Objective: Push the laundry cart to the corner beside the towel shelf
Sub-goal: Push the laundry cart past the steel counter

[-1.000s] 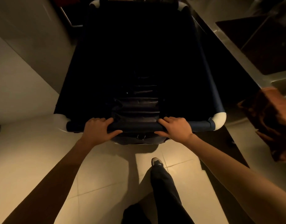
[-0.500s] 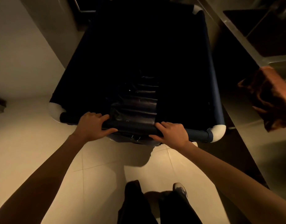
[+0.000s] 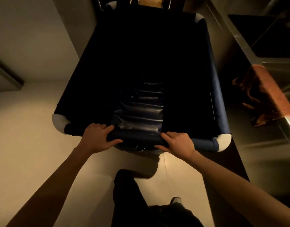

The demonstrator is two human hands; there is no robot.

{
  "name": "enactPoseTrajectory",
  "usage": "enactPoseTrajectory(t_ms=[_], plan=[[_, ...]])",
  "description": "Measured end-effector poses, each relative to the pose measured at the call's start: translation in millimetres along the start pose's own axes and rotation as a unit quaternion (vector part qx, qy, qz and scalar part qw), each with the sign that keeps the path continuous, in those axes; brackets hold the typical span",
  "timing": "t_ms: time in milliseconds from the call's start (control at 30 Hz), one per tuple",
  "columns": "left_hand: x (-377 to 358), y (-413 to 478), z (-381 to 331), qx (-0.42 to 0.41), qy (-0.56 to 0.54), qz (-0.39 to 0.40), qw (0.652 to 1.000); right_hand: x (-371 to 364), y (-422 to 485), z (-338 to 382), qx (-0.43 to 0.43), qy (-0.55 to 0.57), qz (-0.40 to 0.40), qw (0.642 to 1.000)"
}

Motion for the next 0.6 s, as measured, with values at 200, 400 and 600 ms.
enactPoseTrajectory(t_ms=[200,400,600], plan=[[-15.3,-29.5,-84.5,0.037,0.000,-0.020,0.999,14.4,-65.1,-33.3,0.048,0.009,-0.014,0.999],[-27.0,-28.8,-138.7,0.076,0.004,-0.014,0.997,15.8,-93.7,-70.4,0.088,0.010,-0.054,0.995],[-36.2,-5.0,-161.1,0.099,0.013,-0.015,0.995,-0.7,-93.3,-105.9,0.106,0.011,-0.050,0.993]])
Point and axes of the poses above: each hand's wrist, its own y-axis towards the middle knuckle, its own x-axis out of the back of the hand, z = x × y, the point moved 1 cm from there along y, towards the middle knuckle, and after that the axes turned 11 degrees about -y, right-handed, at the moved point
